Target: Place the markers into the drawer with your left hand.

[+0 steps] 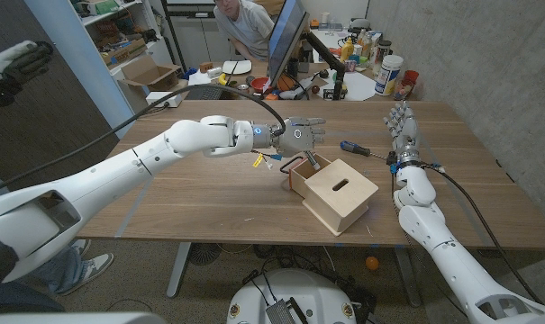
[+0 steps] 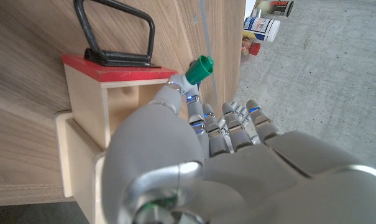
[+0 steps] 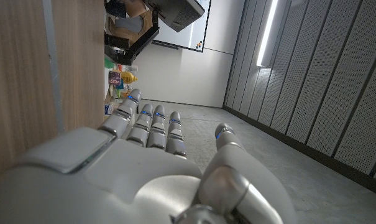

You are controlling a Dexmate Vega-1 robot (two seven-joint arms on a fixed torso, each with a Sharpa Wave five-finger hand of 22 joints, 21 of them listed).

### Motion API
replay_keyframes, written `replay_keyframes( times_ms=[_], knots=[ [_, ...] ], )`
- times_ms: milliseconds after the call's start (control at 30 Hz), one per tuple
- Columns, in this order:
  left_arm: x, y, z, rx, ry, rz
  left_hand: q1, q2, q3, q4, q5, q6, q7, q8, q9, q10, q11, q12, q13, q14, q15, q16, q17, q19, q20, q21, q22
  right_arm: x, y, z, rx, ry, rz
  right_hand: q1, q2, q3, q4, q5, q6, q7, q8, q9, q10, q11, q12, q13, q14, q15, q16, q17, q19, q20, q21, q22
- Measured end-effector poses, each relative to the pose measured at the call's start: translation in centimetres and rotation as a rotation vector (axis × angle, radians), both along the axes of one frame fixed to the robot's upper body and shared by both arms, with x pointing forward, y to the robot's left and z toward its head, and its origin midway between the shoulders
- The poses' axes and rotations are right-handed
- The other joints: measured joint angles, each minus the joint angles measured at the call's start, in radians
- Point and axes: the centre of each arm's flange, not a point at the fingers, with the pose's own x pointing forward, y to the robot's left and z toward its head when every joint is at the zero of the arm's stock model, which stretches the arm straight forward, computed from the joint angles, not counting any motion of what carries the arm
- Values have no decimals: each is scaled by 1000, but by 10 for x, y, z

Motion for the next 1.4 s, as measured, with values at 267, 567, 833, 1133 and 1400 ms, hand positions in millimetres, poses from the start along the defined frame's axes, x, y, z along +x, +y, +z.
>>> replay_keyframes(
  times_ms=[267, 567, 833, 1133, 1400],
  knots=[
    [5, -4, -6, 17, 16, 7, 0, 0, 0, 0, -3, 0, 0, 0, 0, 0, 0, 0, 0, 0, 0, 0, 0, 0, 0, 0, 0, 2, -1, -2, 5, 0, 3, 0, 0, 0, 0, 0, 0, 0, 0, 0, 0, 0, 0, 0, 0, 0, 0, 0, 0, 0, 0, 0],
    [10, -8, -11, 23, 33, 10, 0, -1, 0, 0, 2, 0, 0, 0, 0, 0, 0, 0, 0, 0, 0, 0, 0, -5, 6, 0, 0, 5, -2, -7, 10, 7, 3, 0, 0, 0, 0, 0, 0, 0, 0, 0, 0, 0, 0, 0, 0, 0, 0, 0, -4, 4, 0, 0],
    [12, -12, -12, 15, 39, 11, -42, 2, -26, 15, 10, -66, -123, -122, 5, -72, 36, -12, 0, -30, 30, -7, -2, -22, 8, 0, 0, 7, -4, -10, 9, 12, 3, 0, 0, 0, 0, 0, 6, 6, 0, 0, 0, 0, 0, 0, 0, 0, 0, 0, -4, 4, 0, 0],
    [12, -17, -11, 10, 45, 14, -170, -63, -93, 49, 2, -226, -98, -150, -27, -161, 70, -19, 0, -104, 55, -8, 4, -68, 18, -15, 0, 7, -4, -12, 7, 15, 6, 0, 0, 0, 0, 0, 5, 5, 0, 0, 0, 0, 0, 0, 0, 0, 0, 0, -4, 4, 0, 0],
    [15, -17, -10, 3, 62, 49, -208, -80, -109, 57, 2, -271, -91, -150, -34, -188, 87, -19, 0, -128, 66, -8, 5, -84, 23, -15, 0, 9, -6, -11, 4, 16, 8, 0, 0, 0, 0, 0, 9, 2, 0, 0, 0, 0, 0, 0, 0, 0, 0, 0, -4, 4, 0, 0]
  ],
)
